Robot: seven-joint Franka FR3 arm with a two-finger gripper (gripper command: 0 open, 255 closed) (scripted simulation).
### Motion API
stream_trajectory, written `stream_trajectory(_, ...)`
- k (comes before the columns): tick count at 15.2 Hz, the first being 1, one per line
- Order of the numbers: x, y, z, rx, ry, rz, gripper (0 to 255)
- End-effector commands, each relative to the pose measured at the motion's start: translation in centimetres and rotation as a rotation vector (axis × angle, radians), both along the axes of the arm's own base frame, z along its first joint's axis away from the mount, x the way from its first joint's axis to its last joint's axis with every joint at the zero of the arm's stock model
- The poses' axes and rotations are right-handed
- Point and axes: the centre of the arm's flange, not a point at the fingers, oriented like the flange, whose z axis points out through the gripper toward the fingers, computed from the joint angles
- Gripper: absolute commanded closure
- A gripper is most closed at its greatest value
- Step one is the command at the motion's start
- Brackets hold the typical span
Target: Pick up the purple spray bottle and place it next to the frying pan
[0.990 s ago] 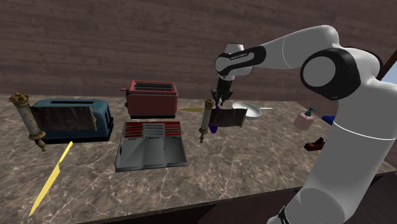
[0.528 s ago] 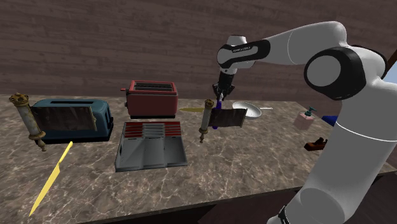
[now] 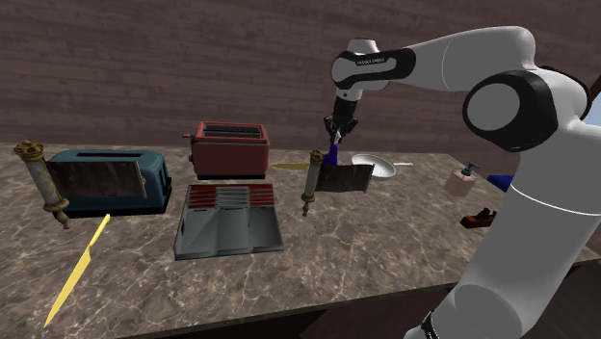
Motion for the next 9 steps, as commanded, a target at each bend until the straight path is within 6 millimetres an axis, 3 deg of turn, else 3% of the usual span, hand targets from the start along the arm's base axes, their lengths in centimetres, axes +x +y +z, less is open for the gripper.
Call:
stream_trajectory(1, -0.1, 0.1, 1.2, 0.0, 0.0, 0.0, 255)
stream_trajectory(6, -0.1, 0.1, 3.5, 0.0, 0.0, 0.0, 255)
stream_trajectory(9, -1.8, -3.5, 3.5, 0.0, 0.0, 0.0, 255)
